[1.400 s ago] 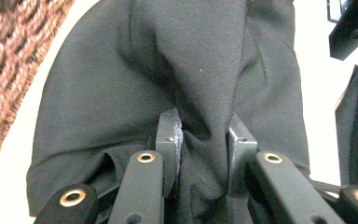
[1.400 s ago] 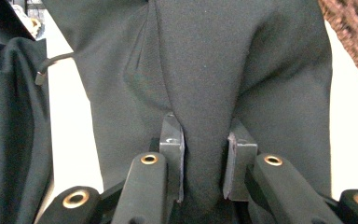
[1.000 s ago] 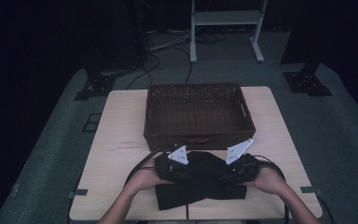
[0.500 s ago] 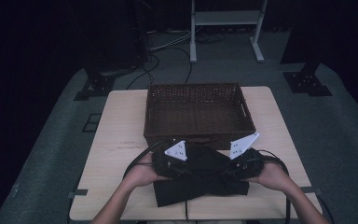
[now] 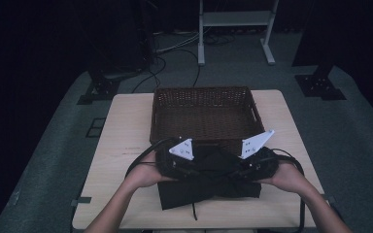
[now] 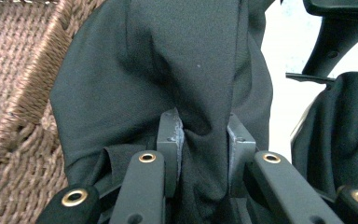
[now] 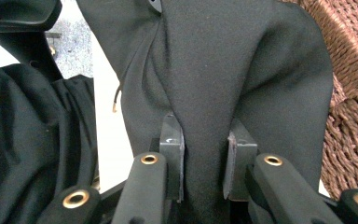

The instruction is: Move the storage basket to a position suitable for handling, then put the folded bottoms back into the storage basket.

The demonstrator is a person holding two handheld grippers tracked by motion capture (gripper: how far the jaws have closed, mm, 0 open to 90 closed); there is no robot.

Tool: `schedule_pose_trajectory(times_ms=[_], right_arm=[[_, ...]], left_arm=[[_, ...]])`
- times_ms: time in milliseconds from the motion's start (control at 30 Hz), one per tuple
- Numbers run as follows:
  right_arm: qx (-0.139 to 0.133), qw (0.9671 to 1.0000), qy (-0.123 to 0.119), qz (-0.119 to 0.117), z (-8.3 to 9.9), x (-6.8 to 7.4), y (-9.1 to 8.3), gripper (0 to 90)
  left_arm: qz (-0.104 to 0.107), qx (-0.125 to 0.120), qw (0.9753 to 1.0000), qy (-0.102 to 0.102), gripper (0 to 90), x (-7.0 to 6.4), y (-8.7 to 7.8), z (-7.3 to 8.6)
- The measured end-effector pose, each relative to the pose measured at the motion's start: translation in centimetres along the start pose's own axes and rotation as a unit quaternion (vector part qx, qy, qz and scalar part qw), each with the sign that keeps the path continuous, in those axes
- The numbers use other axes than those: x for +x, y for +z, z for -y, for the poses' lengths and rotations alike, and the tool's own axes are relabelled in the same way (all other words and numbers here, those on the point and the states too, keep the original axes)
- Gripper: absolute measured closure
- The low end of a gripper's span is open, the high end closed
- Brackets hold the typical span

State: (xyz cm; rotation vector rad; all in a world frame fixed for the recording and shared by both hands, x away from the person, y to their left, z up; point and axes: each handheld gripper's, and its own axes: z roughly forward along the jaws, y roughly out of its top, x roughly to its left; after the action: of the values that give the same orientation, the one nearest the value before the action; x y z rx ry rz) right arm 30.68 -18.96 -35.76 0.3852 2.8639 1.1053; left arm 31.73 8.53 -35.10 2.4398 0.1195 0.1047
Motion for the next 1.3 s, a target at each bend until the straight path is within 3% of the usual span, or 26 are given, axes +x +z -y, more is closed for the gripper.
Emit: schedule_pose_trajectory(times_ms=[967,1300], right_arm=[[-0.013,0.9998,-0.009,0.008,-1.7,-0.1,-1.8,72.6],[-0.020,0.9997,-0.011,0.007,-2.9,-0.4,-2.7,72.6]], left_arm=[[-0.009,-0.006,0.9999,0.007,72.5,0.5,-1.8,-1.4],[-0.017,0.002,0.9998,0.015,72.5,1.0,-3.3,-2.4]])
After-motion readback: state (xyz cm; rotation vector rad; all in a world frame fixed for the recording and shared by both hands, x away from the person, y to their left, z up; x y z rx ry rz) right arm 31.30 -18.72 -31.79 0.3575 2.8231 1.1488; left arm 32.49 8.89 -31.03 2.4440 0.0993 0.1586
